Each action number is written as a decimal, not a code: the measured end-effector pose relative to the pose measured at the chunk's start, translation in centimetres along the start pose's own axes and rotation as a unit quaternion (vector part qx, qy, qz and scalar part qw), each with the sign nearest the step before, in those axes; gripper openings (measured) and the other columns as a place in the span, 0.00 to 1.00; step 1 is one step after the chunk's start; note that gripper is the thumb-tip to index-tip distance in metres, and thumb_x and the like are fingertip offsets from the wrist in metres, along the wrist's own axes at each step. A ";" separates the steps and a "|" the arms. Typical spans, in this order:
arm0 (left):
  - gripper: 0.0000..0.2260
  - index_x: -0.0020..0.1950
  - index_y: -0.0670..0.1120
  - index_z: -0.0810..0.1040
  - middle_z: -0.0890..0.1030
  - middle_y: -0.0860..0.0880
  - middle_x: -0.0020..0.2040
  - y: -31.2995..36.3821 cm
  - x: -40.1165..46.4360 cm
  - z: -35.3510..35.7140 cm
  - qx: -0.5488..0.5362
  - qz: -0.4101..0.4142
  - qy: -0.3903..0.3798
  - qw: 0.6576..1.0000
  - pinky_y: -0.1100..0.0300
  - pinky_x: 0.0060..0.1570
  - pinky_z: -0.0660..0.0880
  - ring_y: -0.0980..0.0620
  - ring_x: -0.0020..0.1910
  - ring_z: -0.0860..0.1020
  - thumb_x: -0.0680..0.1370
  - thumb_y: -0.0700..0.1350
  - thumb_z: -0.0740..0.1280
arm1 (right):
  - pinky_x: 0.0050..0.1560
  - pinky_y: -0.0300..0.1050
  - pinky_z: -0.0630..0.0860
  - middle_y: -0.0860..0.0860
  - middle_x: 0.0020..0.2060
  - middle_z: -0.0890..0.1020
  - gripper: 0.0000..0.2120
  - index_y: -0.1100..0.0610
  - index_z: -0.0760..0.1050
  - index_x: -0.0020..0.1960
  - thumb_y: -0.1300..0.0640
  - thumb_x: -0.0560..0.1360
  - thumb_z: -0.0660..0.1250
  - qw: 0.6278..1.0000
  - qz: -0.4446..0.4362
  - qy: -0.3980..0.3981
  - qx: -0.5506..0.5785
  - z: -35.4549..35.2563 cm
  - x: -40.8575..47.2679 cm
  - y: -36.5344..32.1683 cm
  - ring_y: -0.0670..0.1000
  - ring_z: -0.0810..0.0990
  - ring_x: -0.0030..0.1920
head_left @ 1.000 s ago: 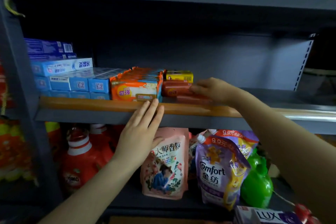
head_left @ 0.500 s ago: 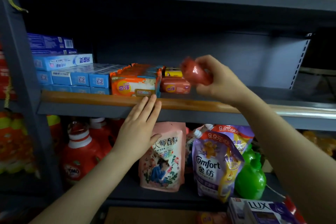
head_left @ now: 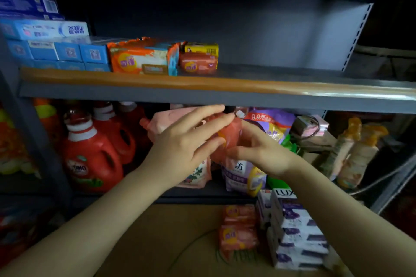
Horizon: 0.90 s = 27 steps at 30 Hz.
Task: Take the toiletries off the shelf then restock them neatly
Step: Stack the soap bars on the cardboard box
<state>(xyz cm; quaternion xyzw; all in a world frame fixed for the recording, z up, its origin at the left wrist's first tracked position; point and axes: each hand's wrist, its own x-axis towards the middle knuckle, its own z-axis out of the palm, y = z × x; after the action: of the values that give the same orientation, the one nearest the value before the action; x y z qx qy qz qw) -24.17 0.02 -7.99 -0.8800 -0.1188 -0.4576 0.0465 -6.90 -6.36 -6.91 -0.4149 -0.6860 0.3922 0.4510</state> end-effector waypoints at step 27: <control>0.14 0.44 0.43 0.75 0.72 0.48 0.28 3.2 -4.8 8.7 -0.689 -0.621 0.007 0.374 0.67 0.23 0.64 0.55 0.23 0.68 0.67 0.52 0.65 | 0.39 0.36 0.79 0.56 0.46 0.80 0.15 0.59 0.70 0.62 0.66 0.76 0.61 0.983 0.148 0.084 0.069 -2.3 -4.7 1.9 0.49 0.82 0.36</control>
<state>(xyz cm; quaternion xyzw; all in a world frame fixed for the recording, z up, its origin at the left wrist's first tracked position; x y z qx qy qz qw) -19.16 -2.24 -16.86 -0.2841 -0.2749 -0.2884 -0.8721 -3.15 -9.69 -9.36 -0.5112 -0.5480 0.4649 0.4714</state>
